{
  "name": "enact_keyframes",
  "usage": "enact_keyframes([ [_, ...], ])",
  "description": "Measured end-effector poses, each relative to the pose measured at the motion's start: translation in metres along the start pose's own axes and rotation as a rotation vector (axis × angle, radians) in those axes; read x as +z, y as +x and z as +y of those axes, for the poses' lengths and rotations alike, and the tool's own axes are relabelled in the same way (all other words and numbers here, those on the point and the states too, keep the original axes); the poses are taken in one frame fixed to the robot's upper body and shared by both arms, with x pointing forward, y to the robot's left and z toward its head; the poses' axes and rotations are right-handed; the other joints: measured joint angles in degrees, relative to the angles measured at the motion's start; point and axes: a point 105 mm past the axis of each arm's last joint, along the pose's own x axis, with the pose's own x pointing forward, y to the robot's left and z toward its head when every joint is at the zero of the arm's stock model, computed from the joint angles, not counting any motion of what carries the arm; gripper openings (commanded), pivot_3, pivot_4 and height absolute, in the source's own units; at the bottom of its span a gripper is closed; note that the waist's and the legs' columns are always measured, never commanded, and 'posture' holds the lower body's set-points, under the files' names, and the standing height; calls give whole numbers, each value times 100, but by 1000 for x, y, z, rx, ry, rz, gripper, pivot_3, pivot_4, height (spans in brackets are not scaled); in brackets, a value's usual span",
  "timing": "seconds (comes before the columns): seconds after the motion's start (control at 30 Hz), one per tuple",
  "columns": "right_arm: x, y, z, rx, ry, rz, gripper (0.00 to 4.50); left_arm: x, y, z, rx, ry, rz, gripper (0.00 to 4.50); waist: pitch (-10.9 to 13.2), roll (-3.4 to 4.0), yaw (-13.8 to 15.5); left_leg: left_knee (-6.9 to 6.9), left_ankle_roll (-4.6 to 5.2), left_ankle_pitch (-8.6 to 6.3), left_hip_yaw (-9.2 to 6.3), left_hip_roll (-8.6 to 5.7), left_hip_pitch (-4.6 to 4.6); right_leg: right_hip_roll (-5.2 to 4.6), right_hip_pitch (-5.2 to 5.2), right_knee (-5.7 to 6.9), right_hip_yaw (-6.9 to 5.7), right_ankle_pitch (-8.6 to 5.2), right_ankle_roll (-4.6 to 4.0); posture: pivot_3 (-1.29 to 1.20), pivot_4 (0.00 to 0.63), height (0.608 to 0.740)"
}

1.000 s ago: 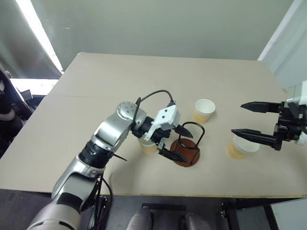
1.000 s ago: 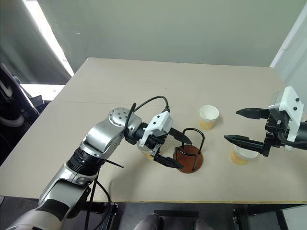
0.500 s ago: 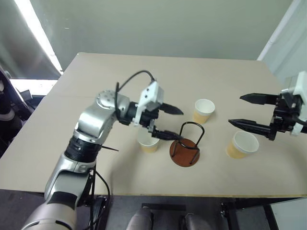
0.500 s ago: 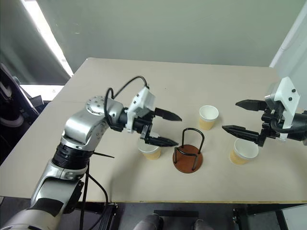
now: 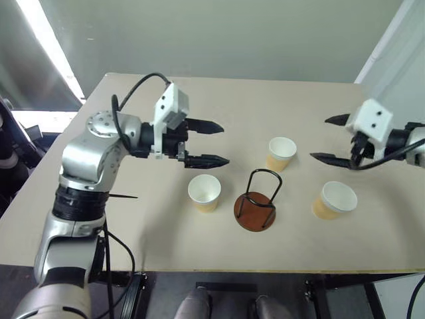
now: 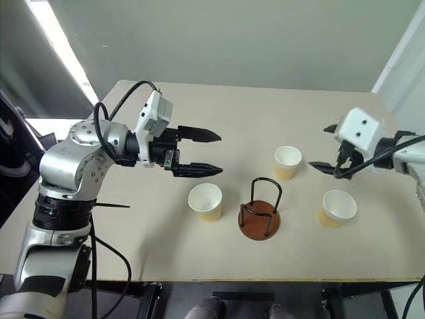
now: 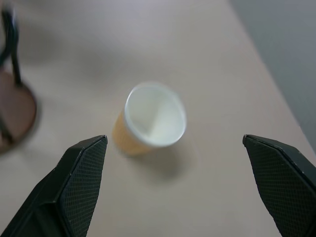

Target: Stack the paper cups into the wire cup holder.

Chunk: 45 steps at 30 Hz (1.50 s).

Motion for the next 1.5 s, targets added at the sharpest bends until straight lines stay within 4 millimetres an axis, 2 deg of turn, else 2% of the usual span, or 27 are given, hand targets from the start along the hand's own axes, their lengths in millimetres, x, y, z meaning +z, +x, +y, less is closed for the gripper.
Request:
enact_keyframes([
  [0.1,-5,7,6,56,-84,37,4500,-4,-5,0,8,-17,20,4472,0,1,-13,-1,0,0,1,1,0,0,-1,0,1,1,-2,0,150,740],
  [0.23,-1,15,1,76,-171,45,4500,-11,-12,3,33,-31,46,4472,0,0,-32,-1,0,0,1,4,2,0,-2,0,0,3,-5,0,150,740],
  [0.4,5,30,-4,94,-228,36,4500,-12,-14,5,42,-28,45,4472,0,0,-29,-3,0,0,1,4,0,0,-3,0,-1,5,-9,0,150,740],
  [0.6,-1,47,-2,145,-309,71,4500,-11,-12,6,44,-17,37,4472,0,1,-29,-12,-1,0,0,8,-2,1,-3,2,-6,8,-16,0,150,740],
  [1.07,-20,70,0,187,-390,139,4500,-11,-9,8,53,-13,22,4472,1,2,-28,-20,-3,0,1,12,-5,1,-5,1,-8,10,-22,0,150,740],
  [1.47,-22,83,7,210,-397,130,4500,-12,-9,7,56,-8,21,4472,2,3,-25,-25,-6,-1,2,13,-6,1,-7,1,-8,10,-25,0,150,740],
  [1.5,-23,83,7,212,-396,134,4324,-13,-9,7,56,-10,21,4494,2,3,-26,-25,-8,-1,2,13,-6,1,-7,1,-8,10,-26,0,150,740],
])
